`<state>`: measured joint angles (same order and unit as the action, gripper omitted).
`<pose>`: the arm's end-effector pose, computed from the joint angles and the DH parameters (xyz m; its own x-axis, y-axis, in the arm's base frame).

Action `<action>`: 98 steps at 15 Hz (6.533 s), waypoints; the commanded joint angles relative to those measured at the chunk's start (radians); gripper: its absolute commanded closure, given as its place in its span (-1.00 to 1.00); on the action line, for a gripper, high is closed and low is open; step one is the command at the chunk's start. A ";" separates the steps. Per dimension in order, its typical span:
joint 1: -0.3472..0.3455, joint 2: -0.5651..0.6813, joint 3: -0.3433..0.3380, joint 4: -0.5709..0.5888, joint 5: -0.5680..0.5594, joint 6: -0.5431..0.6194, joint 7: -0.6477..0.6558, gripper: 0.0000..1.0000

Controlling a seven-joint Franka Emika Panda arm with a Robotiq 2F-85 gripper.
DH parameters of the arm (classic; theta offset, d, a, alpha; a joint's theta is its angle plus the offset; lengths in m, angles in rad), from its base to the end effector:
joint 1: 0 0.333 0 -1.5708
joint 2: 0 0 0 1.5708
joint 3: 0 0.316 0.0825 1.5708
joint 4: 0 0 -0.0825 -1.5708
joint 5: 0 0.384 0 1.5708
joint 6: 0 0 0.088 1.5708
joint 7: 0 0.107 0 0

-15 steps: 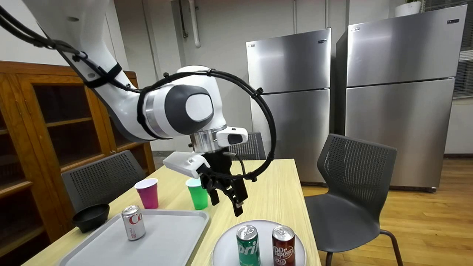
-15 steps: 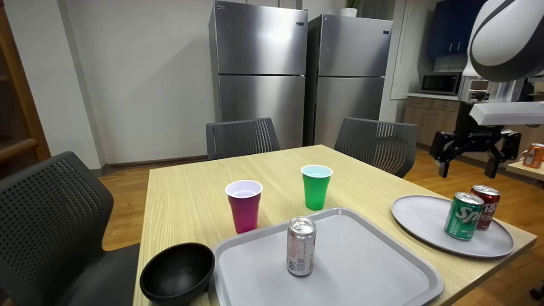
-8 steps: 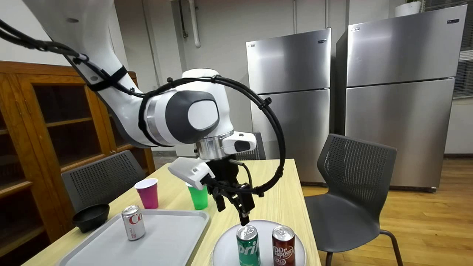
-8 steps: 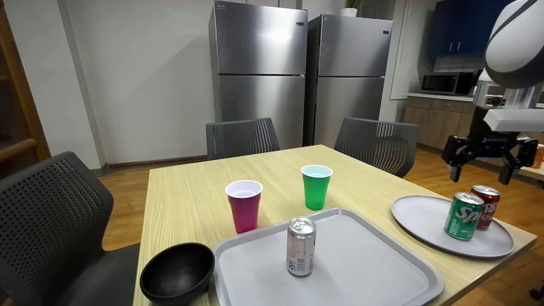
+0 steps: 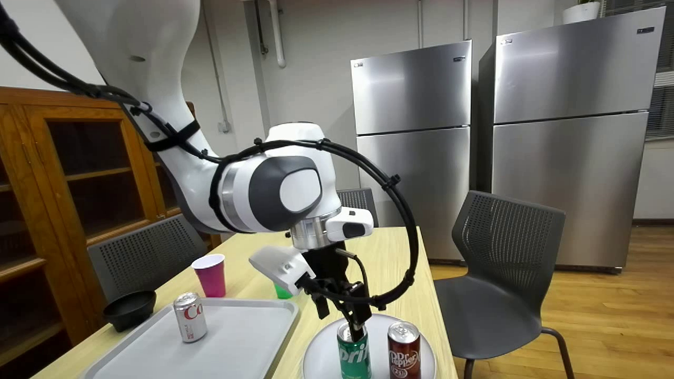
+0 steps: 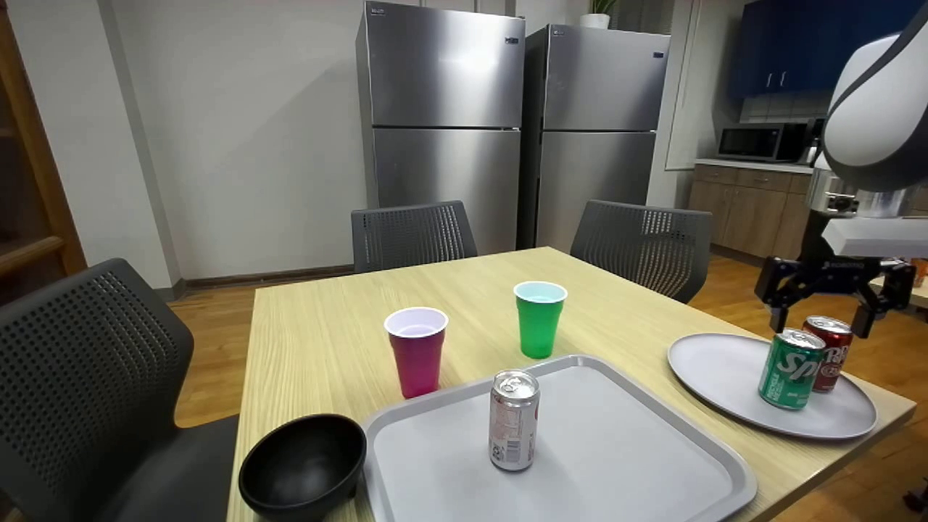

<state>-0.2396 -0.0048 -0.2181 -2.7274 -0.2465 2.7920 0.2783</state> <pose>0.3697 -0.1695 0.2309 0.8727 -0.4812 0.0827 -0.4871 -0.8698 0.0785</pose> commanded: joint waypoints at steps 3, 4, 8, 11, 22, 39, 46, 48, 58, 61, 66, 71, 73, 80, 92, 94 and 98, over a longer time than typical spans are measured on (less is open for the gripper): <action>0.021 0.126 -0.034 0.074 -0.059 0.066 0.065 -1.00; 0.030 0.144 -0.043 0.084 -0.056 0.069 0.066 -1.00; 0.065 0.196 -0.066 0.116 -0.028 0.076 0.050 -1.00; 0.087 0.224 -0.074 0.134 -0.006 0.076 0.038 -1.00; 0.140 0.254 -0.108 0.141 0.003 0.094 0.027 -0.02; 0.210 0.102 -0.104 0.069 -0.012 0.019 0.027 0.22; 0.212 0.019 0.022 0.070 0.045 -0.007 0.011 0.22; 0.220 0.018 0.070 0.080 0.093 -0.010 0.002 0.22; 0.286 0.059 0.215 0.136 0.200 -0.009 0.013 0.22; 0.307 0.081 0.230 0.146 0.179 -0.002 0.034 0.22; 0.342 0.132 0.240 0.168 0.177 0.009 0.051 0.22; 0.394 0.191 0.227 0.210 0.142 0.012 0.103 0.22; 0.417 0.215 0.220 0.230 0.131 0.014 0.125 0.22; 0.508 0.305 0.165 0.306 0.070 0.010 0.216 0.22; 0.537 0.273 0.140 0.308 0.086 0.003 0.175 -1.00; 0.528 0.238 0.144 0.296 0.085 0.006 0.167 -1.00; 0.518 0.174 0.132 0.284 0.048 -0.035 0.174 -1.00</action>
<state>0.2949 0.2522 -0.0861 -2.4072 -0.1689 2.8084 0.4635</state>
